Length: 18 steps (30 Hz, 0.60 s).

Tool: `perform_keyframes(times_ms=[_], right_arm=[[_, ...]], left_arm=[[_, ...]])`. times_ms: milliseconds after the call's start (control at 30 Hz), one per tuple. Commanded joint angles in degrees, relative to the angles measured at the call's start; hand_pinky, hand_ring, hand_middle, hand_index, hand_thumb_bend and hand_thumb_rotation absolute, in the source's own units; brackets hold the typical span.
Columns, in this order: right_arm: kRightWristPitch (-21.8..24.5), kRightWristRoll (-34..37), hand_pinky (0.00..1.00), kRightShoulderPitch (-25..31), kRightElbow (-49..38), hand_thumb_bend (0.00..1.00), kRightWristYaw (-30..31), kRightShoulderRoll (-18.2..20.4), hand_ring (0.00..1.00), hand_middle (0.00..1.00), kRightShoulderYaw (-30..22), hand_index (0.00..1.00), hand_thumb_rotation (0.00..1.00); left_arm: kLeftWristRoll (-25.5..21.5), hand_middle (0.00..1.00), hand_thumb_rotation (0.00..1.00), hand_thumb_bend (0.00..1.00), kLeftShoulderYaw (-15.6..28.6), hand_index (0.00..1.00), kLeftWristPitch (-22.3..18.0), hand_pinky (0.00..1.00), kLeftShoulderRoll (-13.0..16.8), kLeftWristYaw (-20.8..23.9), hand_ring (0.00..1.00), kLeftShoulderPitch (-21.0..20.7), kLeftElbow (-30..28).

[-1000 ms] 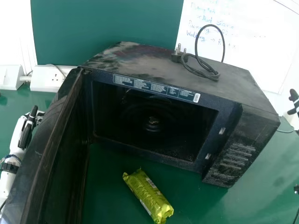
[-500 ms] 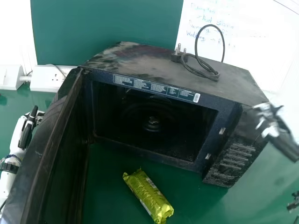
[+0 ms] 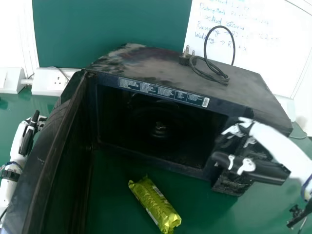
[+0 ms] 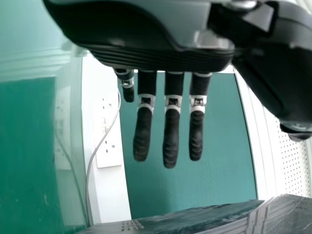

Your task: Put biscuit inside oven

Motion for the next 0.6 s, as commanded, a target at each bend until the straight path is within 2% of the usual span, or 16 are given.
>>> perform_keyframes(times_ms=[0, 100, 167, 300, 367, 400, 500, 567], right_arm=[[-2.34, 1.51, 0.46, -0.34, 1.16, 0.95, -0.40, 1.27, 0.61, 0.66, 0.86, 0.72, 0.59], [-3.37, 6.30, 0.43, -1.11, 2.98, 0.96, -0.27, 3.25, 0.61, 0.68, 2.38, 0.75, 0.53], [-3.52, 4.65, 0.40, -0.92, 2.42, 0.99, -0.40, 1.58, 0.56, 0.65, 3.36, 0.76, 0.56], [1.83, 6.00, 0.49, -1.69, 0.26, 0.96, 0.07, -1.07, 0.67, 0.74, 4.68, 0.83, 0.60], [2.89, 7.21, 0.51, -2.28, -0.02, 0.93, 0.21, -1.58, 0.71, 0.78, 5.50, 0.85, 0.55], [2.18, 7.03, 0.49, -2.47, 0.18, 0.94, 0.35, -1.95, 0.70, 0.77, 5.99, 0.85, 0.52], [-0.02, 5.42, 0.52, -2.64, 0.46, 0.95, 0.87, -3.43, 0.72, 0.76, 7.22, 0.84, 0.57], [-1.80, 5.08, 0.53, -2.70, 0.77, 0.95, 0.66, -2.86, 0.72, 0.76, 7.82, 0.84, 0.57]], left_arm=[[-0.42, 0.39, 0.08, 0.52, 0.24, 0.48, -0.16, 0.27, -0.03, 0.00, 0.32, 0.36, -0.04], [-0.15, 0.38, 0.08, 0.52, 0.20, 0.48, -0.16, 0.27, 0.07, 0.18, 0.32, 0.29, 0.11], [-0.33, 0.39, 0.08, 0.52, 0.25, 0.48, -0.33, 0.27, 0.04, 0.02, 0.32, 0.24, 0.25], [-0.55, 0.39, 0.08, 0.52, 0.32, 0.48, -0.43, 0.27, -0.03, -0.08, 0.32, 0.18, 0.42], [-0.76, 0.39, 0.08, 0.52, 0.34, 0.48, -0.51, 0.27, -0.07, -0.28, 0.32, 0.21, 0.40], [-0.83, 0.39, 0.08, 0.52, 0.34, 0.48, -0.54, 0.27, -0.08, -0.37, 0.32, 0.24, 0.33], [-0.76, 0.39, 0.08, 0.52, 0.31, 0.48, -0.82, 0.27, -0.03, -0.44, 0.32, 0.24, 0.40], [-0.60, 0.39, 0.08, 0.52, 0.28, 0.48, -1.23, 0.27, 0.06, -0.50, 0.32, 0.18, 0.69]])
